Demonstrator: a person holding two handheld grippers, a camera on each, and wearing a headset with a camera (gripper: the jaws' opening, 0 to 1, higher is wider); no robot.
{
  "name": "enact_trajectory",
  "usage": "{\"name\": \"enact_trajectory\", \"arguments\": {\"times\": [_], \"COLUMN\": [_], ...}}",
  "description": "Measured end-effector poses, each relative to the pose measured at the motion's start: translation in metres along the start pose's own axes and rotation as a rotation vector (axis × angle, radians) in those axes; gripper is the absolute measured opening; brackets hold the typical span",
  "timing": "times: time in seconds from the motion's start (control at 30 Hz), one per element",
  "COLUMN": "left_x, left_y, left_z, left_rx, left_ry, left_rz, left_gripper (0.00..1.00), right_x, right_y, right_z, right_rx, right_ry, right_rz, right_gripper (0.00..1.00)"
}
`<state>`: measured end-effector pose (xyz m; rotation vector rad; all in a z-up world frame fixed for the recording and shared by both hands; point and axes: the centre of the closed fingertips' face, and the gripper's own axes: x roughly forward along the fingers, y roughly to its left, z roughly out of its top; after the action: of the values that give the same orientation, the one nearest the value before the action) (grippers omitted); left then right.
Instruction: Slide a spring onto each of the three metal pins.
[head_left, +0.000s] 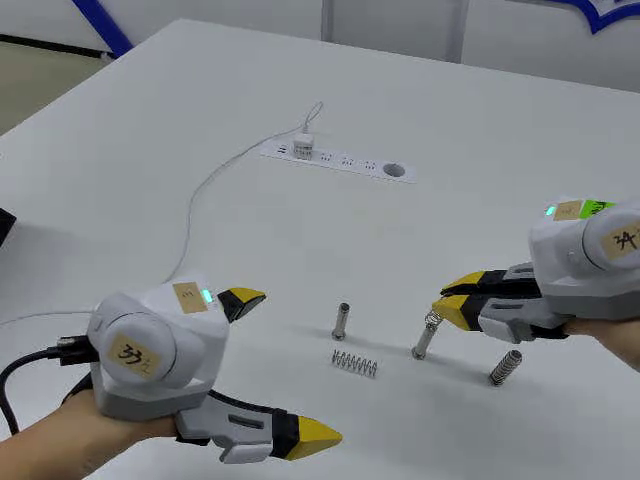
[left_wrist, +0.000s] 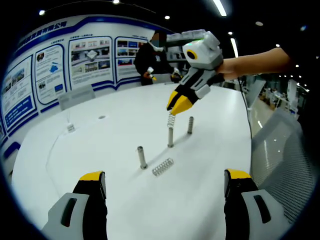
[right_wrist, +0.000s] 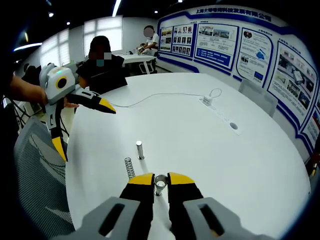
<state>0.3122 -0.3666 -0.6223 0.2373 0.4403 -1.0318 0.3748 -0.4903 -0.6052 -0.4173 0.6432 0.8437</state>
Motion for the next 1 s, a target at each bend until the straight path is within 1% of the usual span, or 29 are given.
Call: {"name": "enact_trajectory", "arguments": {"times": [0.07,0.2,0.3,0.37,0.6,0.77,0.93,1.0], "left_x": [0.0,-0.001,-0.001,-0.001,-0.003,-0.003,-0.002,-0.002], "left_y": [0.001,0.001,0.0,0.0,0.001,0.004,0.002,0.001], "left_z": [0.0,0.001,-0.001,-0.001,-0.002,-0.002,-0.003,-0.004], "left_rx": [-0.001,-0.002,0.001,0.002,0.005,0.01,0.009,0.01], "left_ry": [0.001,-0.003,0.006,0.005,0.012,0.018,0.021,0.026], "left_rz": [0.003,0.003,0.003,0.002,0.007,0.015,0.009,0.007], "left_gripper": [1.0,1.0,1.0,1.0,1.0,1.0,1.0,1.0], "right_x": [0.001,0.002,0.006,0.009,0.016,0.022,0.028,0.029], "right_y": [0.0,0.0,0.001,0.003,0.004,0.004,0.004,0.004], "right_z": [-0.002,-0.003,-0.007,-0.008,-0.015,-0.019,-0.026,-0.029], "right_rx": [-0.019,-0.017,-0.017,-0.019,-0.044,-0.046,-0.048,-0.037], "right_ry": [0.017,0.019,0.043,0.056,0.092,0.108,0.125,0.132], "right_rz": [-0.001,-0.001,0.002,0.005,0.003,0.009,0.014,0.014], "right_gripper": [0.1,0.1,0.1,0.1,0.11,0.11,0.11,0.11]}}
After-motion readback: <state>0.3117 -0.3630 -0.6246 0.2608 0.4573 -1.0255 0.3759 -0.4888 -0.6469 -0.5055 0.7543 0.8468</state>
